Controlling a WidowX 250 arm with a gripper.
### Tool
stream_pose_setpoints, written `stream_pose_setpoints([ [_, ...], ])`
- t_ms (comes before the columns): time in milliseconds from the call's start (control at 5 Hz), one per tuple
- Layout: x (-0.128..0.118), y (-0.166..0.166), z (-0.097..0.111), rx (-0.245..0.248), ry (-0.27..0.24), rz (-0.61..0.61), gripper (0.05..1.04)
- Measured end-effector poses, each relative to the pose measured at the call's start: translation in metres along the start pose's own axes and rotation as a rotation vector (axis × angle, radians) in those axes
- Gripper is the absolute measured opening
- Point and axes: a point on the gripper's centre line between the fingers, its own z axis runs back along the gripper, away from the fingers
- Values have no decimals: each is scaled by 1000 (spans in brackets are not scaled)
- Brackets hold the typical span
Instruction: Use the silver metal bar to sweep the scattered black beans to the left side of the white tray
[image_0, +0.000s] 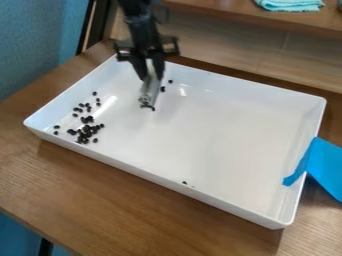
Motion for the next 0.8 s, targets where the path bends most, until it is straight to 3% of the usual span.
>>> stream_pose_setpoints([
  [400, 14, 2, -28, 50, -9, 18, 348],
  [800, 34, 26, -33, 89, -3, 33, 348],
])
